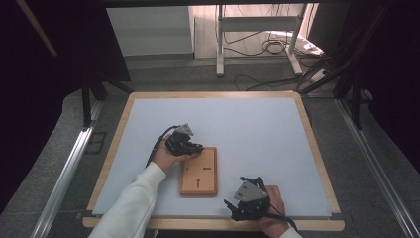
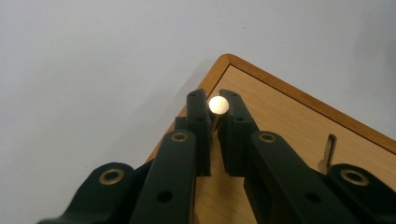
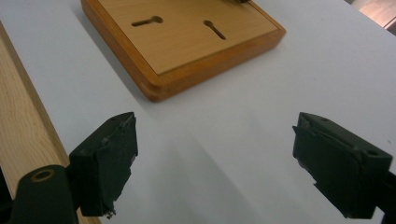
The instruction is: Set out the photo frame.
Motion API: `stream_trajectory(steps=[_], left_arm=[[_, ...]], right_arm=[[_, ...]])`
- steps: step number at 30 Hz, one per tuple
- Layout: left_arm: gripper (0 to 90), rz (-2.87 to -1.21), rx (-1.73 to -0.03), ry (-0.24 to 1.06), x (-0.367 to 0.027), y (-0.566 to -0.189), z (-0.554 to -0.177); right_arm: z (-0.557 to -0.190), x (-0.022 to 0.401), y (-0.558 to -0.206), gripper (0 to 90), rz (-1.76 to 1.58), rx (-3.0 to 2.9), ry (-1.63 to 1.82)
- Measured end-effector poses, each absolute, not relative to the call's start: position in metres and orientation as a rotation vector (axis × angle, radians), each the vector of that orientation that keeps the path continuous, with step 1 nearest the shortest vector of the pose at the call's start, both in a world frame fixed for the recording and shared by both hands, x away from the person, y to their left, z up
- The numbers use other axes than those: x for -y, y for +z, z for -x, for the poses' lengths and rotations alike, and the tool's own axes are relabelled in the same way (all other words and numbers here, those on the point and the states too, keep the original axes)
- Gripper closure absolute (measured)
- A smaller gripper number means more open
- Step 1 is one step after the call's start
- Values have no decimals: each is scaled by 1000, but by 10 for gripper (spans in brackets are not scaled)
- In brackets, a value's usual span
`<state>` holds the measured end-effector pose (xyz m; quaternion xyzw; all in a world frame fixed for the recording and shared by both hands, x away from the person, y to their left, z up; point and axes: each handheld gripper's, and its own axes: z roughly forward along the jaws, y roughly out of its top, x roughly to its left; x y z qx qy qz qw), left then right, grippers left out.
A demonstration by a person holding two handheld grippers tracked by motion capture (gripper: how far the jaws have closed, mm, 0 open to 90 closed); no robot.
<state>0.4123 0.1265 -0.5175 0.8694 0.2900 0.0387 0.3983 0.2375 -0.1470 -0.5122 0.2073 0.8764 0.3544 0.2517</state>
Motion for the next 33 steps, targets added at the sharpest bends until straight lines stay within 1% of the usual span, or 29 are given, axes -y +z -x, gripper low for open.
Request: stream_trajectory(steps=[3,13,18,24,28,29,30,33], left_arm=[[837,-2199,-742,69,-128,-517,-415],[837,-2183,-763,8,-130,-517,-422],[837,-2171,-768,-34,-132,-518,-427],[837,-2169,-765,-52,-133,-518,-430],[838,-2172,-764,-44,-133,-518,-429],[840,-2173,-762,-41,-133,-518,-429],[840,-2173,-761,-40,-133,-518,-429],[841,-2175,-761,-26,-132,-518,-428]], right_arm=[[-243,129,-514,112,-528,-2396,955],[-250,88,-522,106,-398,-2417,915],[-252,79,-527,107,-356,-2396,874],[-258,72,-534,112,-357,-2359,811],[-264,71,-534,132,-366,-2332,799],[-262,69,-535,159,-334,-2306,785],[-262,69,-535,159,-334,-2306,785],[-259,65,-536,204,-275,-2280,757]])
